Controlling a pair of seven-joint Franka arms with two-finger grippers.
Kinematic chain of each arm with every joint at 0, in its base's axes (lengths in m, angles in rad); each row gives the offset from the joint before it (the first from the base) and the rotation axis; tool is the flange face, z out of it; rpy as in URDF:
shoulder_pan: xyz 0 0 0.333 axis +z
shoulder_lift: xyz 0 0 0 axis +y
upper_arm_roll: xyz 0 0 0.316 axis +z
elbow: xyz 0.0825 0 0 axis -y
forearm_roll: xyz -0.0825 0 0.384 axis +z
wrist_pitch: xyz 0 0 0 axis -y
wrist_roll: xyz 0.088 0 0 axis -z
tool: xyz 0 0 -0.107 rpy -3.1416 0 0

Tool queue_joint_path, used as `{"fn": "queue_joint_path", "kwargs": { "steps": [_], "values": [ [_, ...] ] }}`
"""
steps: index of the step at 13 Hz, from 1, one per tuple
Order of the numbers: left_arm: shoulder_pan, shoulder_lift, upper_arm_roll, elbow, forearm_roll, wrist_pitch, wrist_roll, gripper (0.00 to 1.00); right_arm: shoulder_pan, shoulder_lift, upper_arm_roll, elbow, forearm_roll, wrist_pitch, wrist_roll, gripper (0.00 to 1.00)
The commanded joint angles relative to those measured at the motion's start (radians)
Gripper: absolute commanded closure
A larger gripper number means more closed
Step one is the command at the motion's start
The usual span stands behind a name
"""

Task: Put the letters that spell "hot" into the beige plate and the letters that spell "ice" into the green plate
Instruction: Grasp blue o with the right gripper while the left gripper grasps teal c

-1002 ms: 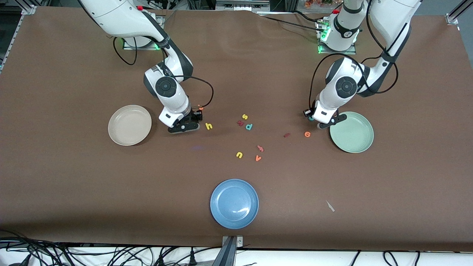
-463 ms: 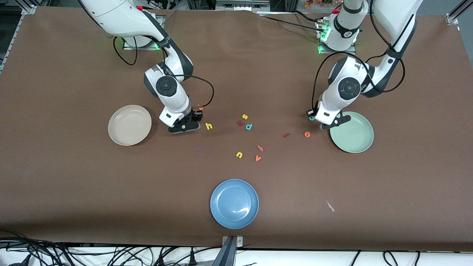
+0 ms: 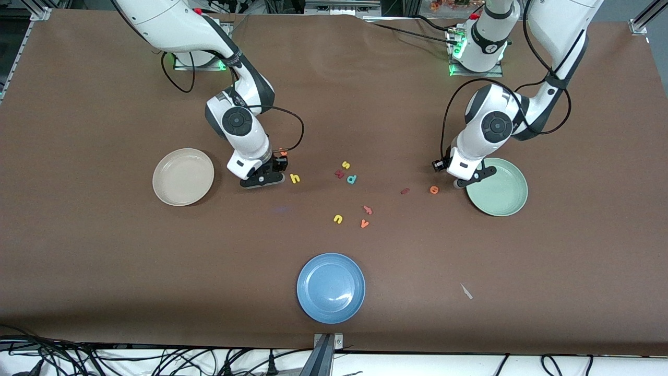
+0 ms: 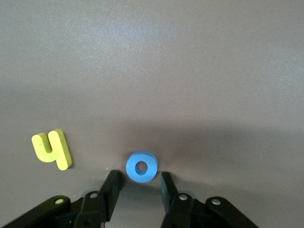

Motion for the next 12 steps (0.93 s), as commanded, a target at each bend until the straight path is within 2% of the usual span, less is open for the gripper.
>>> {"fn": "queue_joint_path", "kwargs": {
  "steps": [1,6,7,8,9,10,12],
  "values": [
    [0.001,0.02,-0.004,-0.003,-0.001,0.045,-0.022,0.55,0.013,0.046,-0.003,0.03,-0.02,0.021,0.022,0.61],
    [-0.005,0.032,-0.003,-0.013,0.002,0.045,-0.022,0.64,0.013,0.068,-0.006,0.059,-0.026,0.021,0.022,0.71],
    [-0.007,0.037,-0.003,-0.019,0.002,0.045,-0.022,0.66,0.013,0.068,-0.006,0.059,-0.035,0.021,0.022,0.81],
    [-0.008,0.037,-0.003,-0.02,0.005,0.045,-0.022,0.76,0.013,0.066,-0.006,0.059,-0.038,0.021,0.02,0.9],
    [-0.008,0.035,-0.004,-0.02,0.008,0.044,-0.02,0.88,0.013,0.063,-0.007,0.059,-0.038,0.021,0.016,0.93],
    [-0.008,0.031,-0.004,-0.02,0.011,0.039,-0.019,0.96,0.013,0.055,-0.015,0.059,-0.038,0.019,0.011,0.94],
    [-0.005,0.005,-0.006,-0.01,0.011,0.019,-0.014,0.99,0.013,0.016,-0.026,0.057,-0.038,0.007,0.002,0.94]
  ]
}}
